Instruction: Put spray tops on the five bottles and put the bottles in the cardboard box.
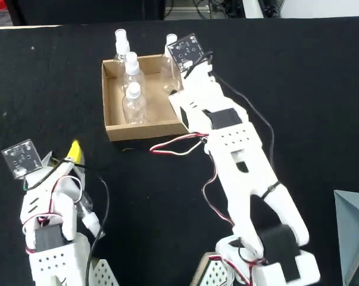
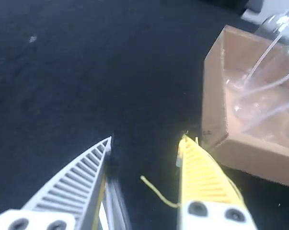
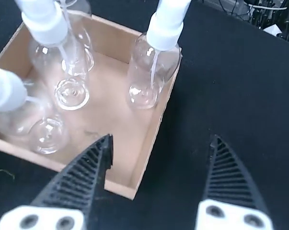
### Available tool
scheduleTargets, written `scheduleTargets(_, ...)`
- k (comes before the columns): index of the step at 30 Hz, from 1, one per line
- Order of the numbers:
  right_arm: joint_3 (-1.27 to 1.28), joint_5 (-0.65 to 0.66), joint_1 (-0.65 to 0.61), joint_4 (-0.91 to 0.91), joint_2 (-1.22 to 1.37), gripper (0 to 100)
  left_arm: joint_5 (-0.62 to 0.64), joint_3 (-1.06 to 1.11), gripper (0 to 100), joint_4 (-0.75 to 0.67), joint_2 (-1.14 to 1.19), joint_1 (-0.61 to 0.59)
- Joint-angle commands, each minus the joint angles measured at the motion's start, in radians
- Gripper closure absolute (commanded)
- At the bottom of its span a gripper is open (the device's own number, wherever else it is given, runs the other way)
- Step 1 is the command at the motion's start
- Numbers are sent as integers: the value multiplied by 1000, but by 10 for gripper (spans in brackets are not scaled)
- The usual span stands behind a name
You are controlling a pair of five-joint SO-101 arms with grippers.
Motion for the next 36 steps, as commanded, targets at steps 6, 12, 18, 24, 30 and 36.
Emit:
scheduleTargets(6, -5, -8, -89, 121, -154, 740, -2, -208, 786, 187, -12, -147)
scheduleTargets(12, -1, -9, -161, 175, -189, 740, -11, -211, 786, 190, -12, -182)
scheduleTargets(18, 1, -9, -272, 210, -194, 740, -57, -206, 785, 192, -12, -309)
scheduleTargets(24, 18, -9, -388, 229, -193, 740, -101, -176, 785, 193, -12, -492)
scheduleTargets(30, 27, -87, -497, 226, -188, 740, -104, -154, 785, 193, -12, -696)
scheduleTargets(36, 5, -201, -614, 221, -186, 739, -101, -70, 785, 193, -12, -756)
